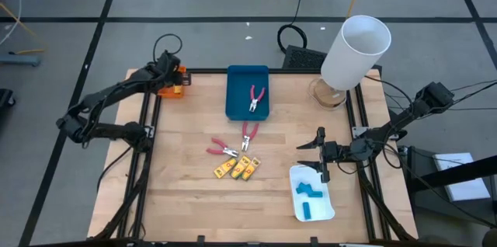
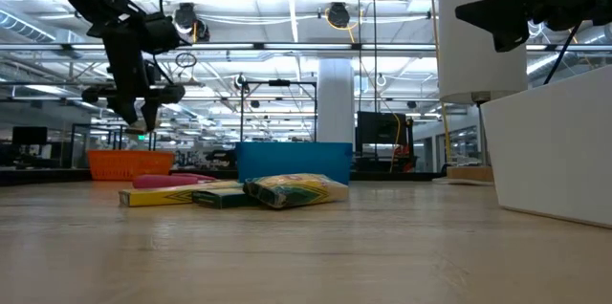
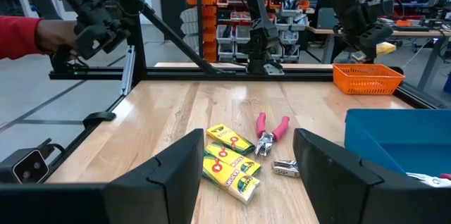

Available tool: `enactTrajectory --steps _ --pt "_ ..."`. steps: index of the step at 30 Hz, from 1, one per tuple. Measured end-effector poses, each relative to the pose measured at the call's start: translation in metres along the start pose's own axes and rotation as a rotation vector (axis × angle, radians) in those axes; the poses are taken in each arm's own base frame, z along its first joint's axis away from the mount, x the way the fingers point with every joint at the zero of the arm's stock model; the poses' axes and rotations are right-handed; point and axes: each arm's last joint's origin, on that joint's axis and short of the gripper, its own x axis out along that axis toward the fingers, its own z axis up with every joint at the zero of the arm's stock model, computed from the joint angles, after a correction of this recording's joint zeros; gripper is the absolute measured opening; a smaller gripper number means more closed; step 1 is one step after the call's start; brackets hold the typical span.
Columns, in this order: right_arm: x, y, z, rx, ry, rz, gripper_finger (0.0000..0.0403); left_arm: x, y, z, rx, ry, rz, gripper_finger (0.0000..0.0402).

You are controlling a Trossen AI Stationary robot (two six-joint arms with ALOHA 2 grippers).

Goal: Pick & Place School Supplies
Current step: Put the yellow crayon pack into the orange bin, then put the bottom pink hole puncher into the blue bin

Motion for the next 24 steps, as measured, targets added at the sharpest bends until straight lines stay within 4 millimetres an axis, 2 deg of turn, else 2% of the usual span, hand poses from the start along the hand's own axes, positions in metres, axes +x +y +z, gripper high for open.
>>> enactTrajectory --steps 4,12,16,24 --pt "0.0 0.0 0.0 0.001 0.0 0.0 0.021 0.0 -0.002 0.0 -0.002 -0.003 0.0 0.0162" --pt "0.0 0.0 0.0 0.001 -0.001 0.0 0.021 0.0 -0.001 0.0 -0.005 -0.004 0.004 0.0258" --pt "0.0 0.0 0.0 0.001 0.0 0.0 0.021 0.0 -0.001 -0.001 0.011 0.003 -0.004 0.0289" --pt "0.0 0.0 0.0 0.001 -0.001 0.0 0.021 -0.017 -0.015 -0.004 0.117 0.074 -0.349 0.0301"
